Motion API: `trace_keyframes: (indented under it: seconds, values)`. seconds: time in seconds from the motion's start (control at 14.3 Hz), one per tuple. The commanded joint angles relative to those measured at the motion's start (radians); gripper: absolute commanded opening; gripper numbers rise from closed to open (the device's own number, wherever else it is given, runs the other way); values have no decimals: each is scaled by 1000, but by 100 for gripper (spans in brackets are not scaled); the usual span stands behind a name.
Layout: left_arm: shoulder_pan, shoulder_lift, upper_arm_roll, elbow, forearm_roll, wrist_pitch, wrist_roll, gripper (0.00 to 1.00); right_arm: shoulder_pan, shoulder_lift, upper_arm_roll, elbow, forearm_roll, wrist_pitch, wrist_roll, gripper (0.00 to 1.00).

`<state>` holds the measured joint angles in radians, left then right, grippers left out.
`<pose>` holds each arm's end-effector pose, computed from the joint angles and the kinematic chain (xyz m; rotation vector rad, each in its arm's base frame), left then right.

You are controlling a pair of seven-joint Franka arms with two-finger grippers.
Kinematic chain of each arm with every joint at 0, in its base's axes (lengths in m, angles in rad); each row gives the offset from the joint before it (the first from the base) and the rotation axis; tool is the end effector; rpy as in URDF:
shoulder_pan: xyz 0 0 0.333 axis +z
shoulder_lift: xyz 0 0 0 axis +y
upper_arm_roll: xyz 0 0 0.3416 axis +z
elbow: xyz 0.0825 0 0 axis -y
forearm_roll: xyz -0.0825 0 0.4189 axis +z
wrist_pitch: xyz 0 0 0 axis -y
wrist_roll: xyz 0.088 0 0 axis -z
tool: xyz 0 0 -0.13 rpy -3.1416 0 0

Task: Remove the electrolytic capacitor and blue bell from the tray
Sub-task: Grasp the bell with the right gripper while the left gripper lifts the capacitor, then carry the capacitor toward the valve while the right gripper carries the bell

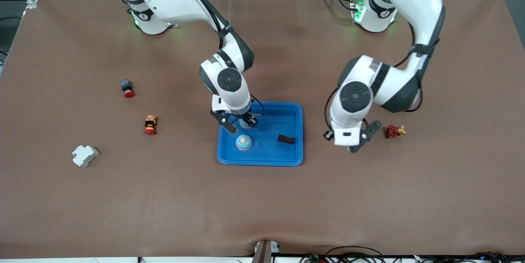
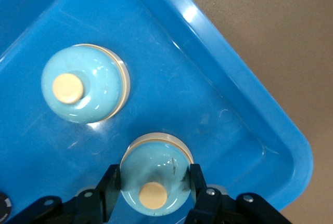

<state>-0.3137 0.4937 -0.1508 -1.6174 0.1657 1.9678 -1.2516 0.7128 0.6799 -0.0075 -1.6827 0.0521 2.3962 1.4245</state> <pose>0.6417 -0.2933 0.3121 -2.7943 -1.0603 0.0473 0.5504 0.4708 0.1797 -2.8788 1.1417 0.0171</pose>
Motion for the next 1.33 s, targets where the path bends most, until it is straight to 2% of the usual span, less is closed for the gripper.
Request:
trace_keyframes:
  seconds: [0.0, 0.14, 0.28, 0.42, 0.63, 0.84, 1.12, 1.26]
  values:
    - [76, -35, -12, -16, 3, -56, 102, 0, 11, 1, -9, 46, -9, -20, 11, 0]
    - [120, -32, -13, -27, 2, -69, 156, 0, 8, -5, -8, 86, 0, -75, 8, 0]
    - [166, -30, -13, -62, 3, -72, 216, 0, -4, -6, -8, 167, 2, -200, -7, 0]
    - [212, -20, -13, -70, 2, -76, 242, 0, -35, -13, -9, 213, 2, -302, -115, 0]
    - [277, -20, -12, -125, 14, -66, 328, 0, -128, -85, -11, 184, 2, -363, -327, 0]
    - [332, -8, -12, -163, 15, 1, 389, 0, -274, -160, -9, 181, 3, -465, -634, 0]
    - [331, 0, -12, -255, 14, 149, 367, 0, -436, -249, -9, 106, 40, -493, -944, 0]
    - [318, 5, -13, -294, 14, 222, 280, 0, -512, -285, -9, 65, 48, -494, -1089, 0]
